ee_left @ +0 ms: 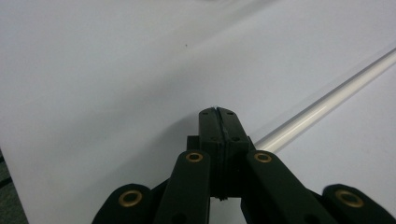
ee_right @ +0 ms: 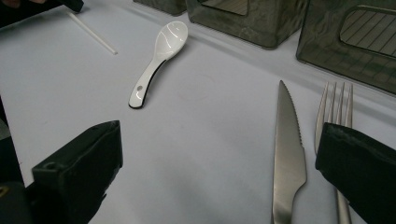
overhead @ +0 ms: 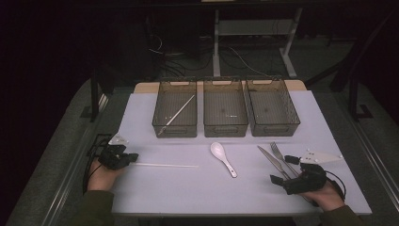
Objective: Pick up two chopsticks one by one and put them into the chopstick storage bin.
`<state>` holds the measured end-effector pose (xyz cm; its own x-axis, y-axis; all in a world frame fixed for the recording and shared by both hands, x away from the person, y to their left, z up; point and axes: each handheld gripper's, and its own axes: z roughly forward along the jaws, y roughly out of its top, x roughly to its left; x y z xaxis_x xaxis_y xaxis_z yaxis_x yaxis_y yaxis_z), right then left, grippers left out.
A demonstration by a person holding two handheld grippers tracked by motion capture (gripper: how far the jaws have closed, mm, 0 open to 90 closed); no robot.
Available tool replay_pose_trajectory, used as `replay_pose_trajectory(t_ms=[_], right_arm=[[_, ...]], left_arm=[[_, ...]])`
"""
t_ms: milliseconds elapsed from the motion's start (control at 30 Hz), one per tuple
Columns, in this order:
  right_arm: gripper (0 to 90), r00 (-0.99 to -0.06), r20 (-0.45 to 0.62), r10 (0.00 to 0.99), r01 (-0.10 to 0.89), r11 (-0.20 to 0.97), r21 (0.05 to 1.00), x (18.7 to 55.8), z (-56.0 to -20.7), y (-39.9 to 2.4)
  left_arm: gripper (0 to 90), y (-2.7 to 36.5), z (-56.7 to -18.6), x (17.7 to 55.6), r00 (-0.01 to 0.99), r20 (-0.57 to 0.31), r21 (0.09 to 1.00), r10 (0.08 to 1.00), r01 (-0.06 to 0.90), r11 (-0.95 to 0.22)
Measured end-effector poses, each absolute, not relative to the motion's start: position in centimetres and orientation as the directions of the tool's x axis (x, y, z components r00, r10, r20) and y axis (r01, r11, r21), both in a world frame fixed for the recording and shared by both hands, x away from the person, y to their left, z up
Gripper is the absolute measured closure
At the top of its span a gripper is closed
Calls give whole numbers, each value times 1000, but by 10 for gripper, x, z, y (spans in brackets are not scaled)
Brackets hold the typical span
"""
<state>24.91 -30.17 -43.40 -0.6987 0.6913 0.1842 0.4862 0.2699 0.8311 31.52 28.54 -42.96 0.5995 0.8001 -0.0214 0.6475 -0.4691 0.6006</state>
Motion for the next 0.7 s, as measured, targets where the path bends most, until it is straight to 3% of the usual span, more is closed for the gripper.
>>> replay_pose_trajectory(t_ms=[367, 567, 700], right_arm=[[8, -700, 182, 690, 484, 272, 831, 249, -434, -301], [8, -699, 182, 692, 487, 274, 829, 249, -434, -301], [8, -699, 184, 691, 490, 274, 828, 249, -434, -301]], left_arm=[[889, 282, -422, 304, 623, -8, 647, 782, 599, -471], [730, 247, -409, 302, 723, -11, 691, 691, 505, -518], [675, 211, -406, 301, 803, -22, 711, 595, 431, -555]])
